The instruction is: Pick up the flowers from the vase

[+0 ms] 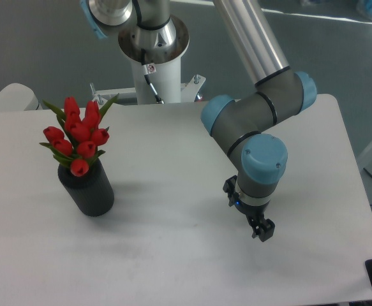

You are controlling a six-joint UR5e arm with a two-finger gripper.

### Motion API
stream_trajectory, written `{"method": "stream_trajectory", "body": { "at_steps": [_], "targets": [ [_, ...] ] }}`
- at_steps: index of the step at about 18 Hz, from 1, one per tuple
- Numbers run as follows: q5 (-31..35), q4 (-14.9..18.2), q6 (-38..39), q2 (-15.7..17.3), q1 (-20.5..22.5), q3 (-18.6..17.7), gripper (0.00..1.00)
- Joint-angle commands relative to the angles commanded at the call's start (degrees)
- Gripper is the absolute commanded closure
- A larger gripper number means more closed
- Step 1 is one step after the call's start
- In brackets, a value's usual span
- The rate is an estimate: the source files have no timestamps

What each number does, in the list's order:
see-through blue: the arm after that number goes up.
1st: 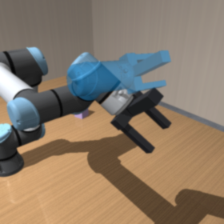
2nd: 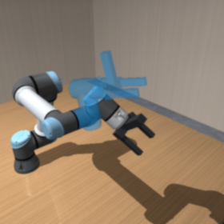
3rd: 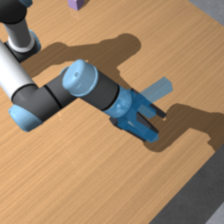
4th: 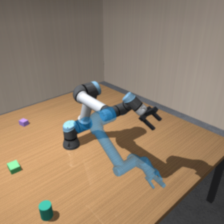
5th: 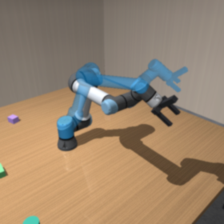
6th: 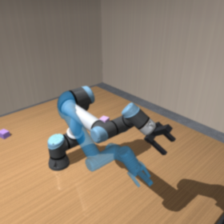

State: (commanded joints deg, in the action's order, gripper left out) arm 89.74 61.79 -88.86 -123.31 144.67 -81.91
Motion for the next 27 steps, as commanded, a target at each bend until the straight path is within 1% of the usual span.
{"method": "stream_trajectory", "body": {
  "at_steps": [7, 9, 10, 12, 14, 16, 19, 22, 24, 26, 27],
  "targets": [
    [-0.6, -0.1, 0.5, 0.0, 0.2, -0.3, 0.00],
    [-1.1, -0.8, 0.2, 0.7, 0.6, -2.0, 0.00],
    [-2.2, -1.0, 0.8, 1.0, 1.0, -3.0, 0.00],
    [-5.3, -1.7, 1.7, 1.5, 1.5, -3.4, 0.00],
    [-6.8, -1.4, 1.9, 1.8, 2.2, -3.7, 0.00],
    [-9.7, -1.0, 1.9, 2.9, 2.8, -4.0, 0.00],
    [-14.2, -1.1, 1.1, 5.5, 3.3, -7.2, 0.00],
    [-16.7, -1.1, 0.3, 8.2, 3.4, -10.3, 0.00],
    [-18.4, -1.1, -1.0, 10.0, 3.4, -13.0, 0.00],
    [-21.7, -1.1, -4.2, 10.9, 3.9, -15.7, 0.00],
    [-23.8, -1.1, -5.7, 11.8, 4.8, -17.0, 0.00]
  ]
}}
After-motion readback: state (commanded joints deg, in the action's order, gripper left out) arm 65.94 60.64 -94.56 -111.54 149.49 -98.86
